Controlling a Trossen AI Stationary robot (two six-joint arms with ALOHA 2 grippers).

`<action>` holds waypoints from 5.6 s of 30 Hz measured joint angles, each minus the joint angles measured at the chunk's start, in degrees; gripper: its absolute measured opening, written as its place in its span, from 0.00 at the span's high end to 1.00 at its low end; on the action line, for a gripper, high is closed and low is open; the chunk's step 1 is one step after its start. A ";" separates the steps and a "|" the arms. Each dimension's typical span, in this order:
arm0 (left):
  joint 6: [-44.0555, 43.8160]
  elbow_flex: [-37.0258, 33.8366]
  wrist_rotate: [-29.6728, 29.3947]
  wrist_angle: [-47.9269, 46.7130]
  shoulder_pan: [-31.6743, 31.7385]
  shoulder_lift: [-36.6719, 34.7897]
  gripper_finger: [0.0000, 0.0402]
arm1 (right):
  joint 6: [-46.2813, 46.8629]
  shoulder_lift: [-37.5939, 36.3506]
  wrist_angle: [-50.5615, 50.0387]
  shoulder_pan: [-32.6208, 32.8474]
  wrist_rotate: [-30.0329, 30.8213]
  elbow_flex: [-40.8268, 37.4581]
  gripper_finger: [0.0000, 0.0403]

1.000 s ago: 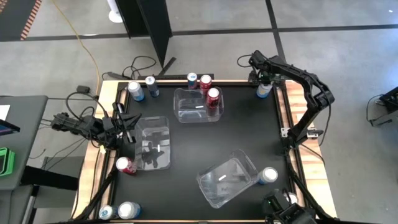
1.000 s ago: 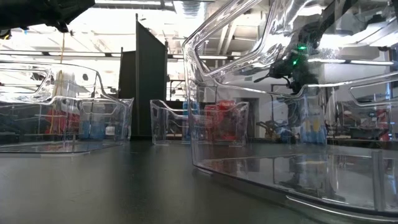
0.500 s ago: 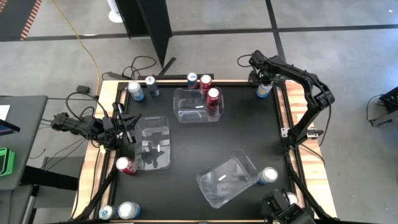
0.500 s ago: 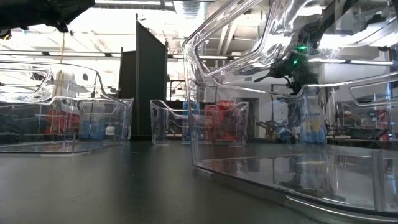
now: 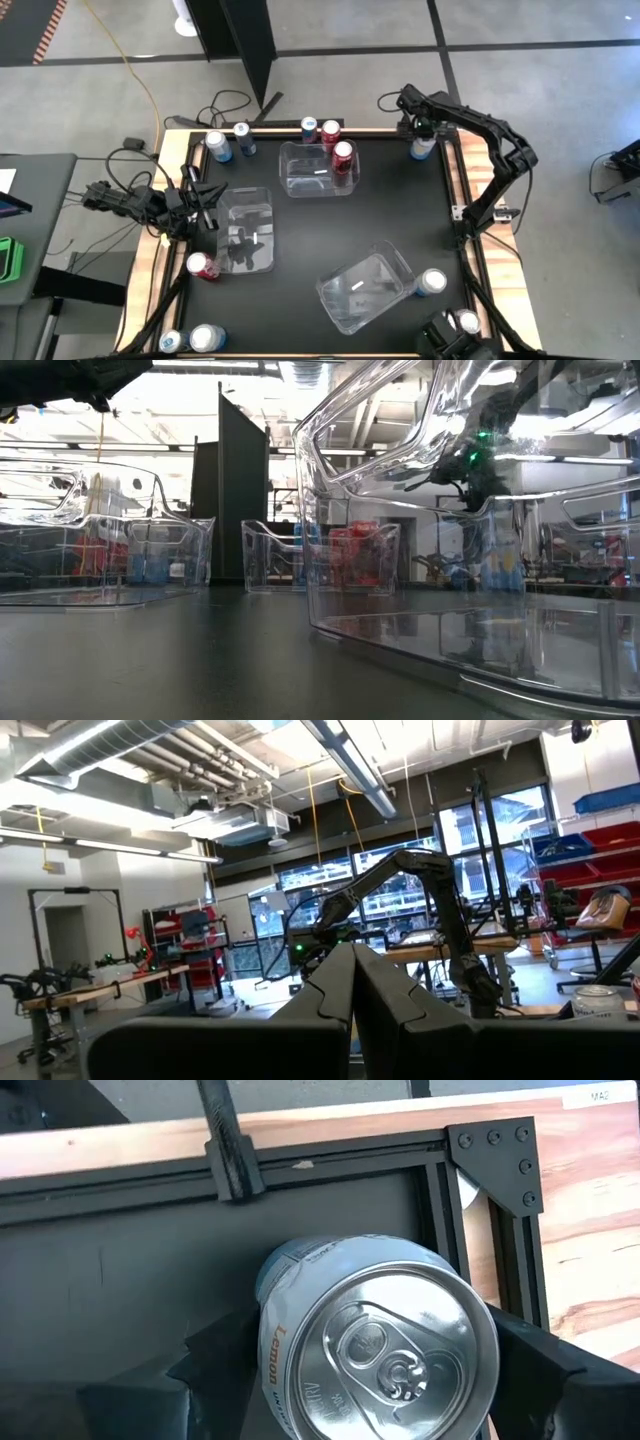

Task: Sort soda cans
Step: Put the blue-white soda can into the bottom transparent bin

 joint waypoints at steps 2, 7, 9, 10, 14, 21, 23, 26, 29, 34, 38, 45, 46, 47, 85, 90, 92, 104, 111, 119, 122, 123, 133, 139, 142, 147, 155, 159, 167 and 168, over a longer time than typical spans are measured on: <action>0.00 0.00 0.00 0.00 0.00 0.02 1.00 | -0.15 0.00 -0.32 0.89 0.00 -0.02 0.21; 0.15 0.00 0.00 0.00 0.00 0.01 1.00 | -0.15 0.00 -1.47 4.14 0.02 -0.06 0.21; 0.15 0.00 0.00 0.00 0.02 0.02 1.00 | -0.15 0.00 -2.09 5.75 0.01 -0.06 0.21; 0.15 0.00 0.00 0.00 0.02 0.02 1.00 | -0.15 0.00 -2.34 6.60 0.02 -0.07 0.21; 0.15 0.00 0.00 0.00 0.00 0.00 1.00 | 0.39 0.02 -3.17 10.20 0.02 -0.11 0.21; 0.17 0.00 0.00 0.00 0.02 0.02 1.00 | 2.01 0.04 -4.13 17.10 -0.35 -0.13 0.21; 0.17 0.00 -0.02 0.00 0.01 0.02 1.00 | 2.45 0.04 -4.13 19.16 -1.16 -0.13 0.21; 0.17 0.00 0.00 0.00 0.01 0.02 1.00 | 3.11 0.04 -4.02 22.52 -1.72 -0.13 0.21; 0.17 0.00 -0.02 0.00 0.00 0.00 1.00 | 3.75 0.04 -3.70 25.54 -2.63 -0.11 0.21; 0.17 0.00 -0.02 0.00 0.00 0.02 1.00 | 4.53 0.04 -3.07 29.89 -2.94 -0.13 0.21; 0.17 0.00 0.00 -0.02 0.00 0.02 1.00 | 5.01 0.07 -2.81 32.82 -2.95 -0.13 0.21; 0.09 0.00 -0.02 -0.27 0.02 0.01 1.00 | 5.93 0.09 -2.69 36.98 -3.15 -0.11 0.24; -0.09 0.00 0.00 -0.53 0.02 0.02 1.00 | 6.31 0.08 -2.76 37.42 -3.13 -0.13 0.25; -0.34 0.00 0.00 -1.01 0.02 0.02 1.00 | 6.55 0.07 -2.80 37.94 -3.10 -0.13 0.26; -4.96 0.00 0.00 -6.49 0.02 0.00 1.00 | 14.12 -14.26 -4.45 53.01 -0.90 -0.30 0.27; -4.96 0.00 0.00 -6.45 0.00 0.00 1.00 | 13.65 -20.46 -4.30 56.29 -0.14 -0.21 0.27; -4.96 0.00 0.00 -6.45 0.02 0.00 1.00 | 13.79 -22.59 -3.80 58.27 -0.15 -0.21 0.27; -4.35 0.00 0.00 -6.43 0.00 0.00 1.00 | 14.40 -27.71 7.26 72.39 -0.20 -0.19 0.27; -4.71 0.00 0.00 -6.22 0.02 0.01 1.00 | 13.51 -24.62 7.73 79.52 -1.15 0.79 0.27; -5.74 0.00 -0.02 -5.92 0.01 0.01 1.00 | 13.68 -16.23 1.11 83.37 -1.51 9.33 0.27; -5.79 0.00 -0.01 -5.91 0.00 0.00 1.00 | 14.78 -11.79 -3.44 83.92 -3.01 13.23 0.27; -5.79 0.00 -0.02 -5.92 0.00 0.00 1.00 | 15.40 -10.33 -5.36 84.01 -3.47 14.30 0.27; -5.81 0.00 -0.02 -6.14 0.00 0.00 1.00 | 23.60 1.62 -13.98 84.23 -9.18 16.53 0.27; -5.79 0.00 -0.02 -6.38 0.02 0.02 1.00 | 27.89 5.92 -17.45 83.53 -9.27 16.53 0.27; -5.79 0.00 -0.02 -6.40 0.00 0.00 1.00 | 29.40 7.83 -17.67 83.22 -9.25 16.53 0.27; -5.79 0.00 -0.02 -6.45 0.01 0.01 1.00 | 31.94 10.21 -18.33 82.98 -9.27 16.53 0.27; -5.79 0.00 -0.02 -6.58 0.00 0.02 1.00 | 37.94 10.51 -18.39 82.94 -7.06 16.61 0.27; -5.79 0.00 -0.02 -6.97 0.02 0.02 1.00 | 40.94 10.51 -19.23 83.00 -6.55 16.55 0.27; -5.42 0.00 -0.02 -7.65 0.01 0.02 1.00 | 45.33 10.51 -20.46 83.03 -5.87 16.51 0.27; -5.42 0.00 -0.02 -7.67 0.00 0.02 1.00 | 46.21 10.51 -20.76 83.03 -5.23 16.51 0.27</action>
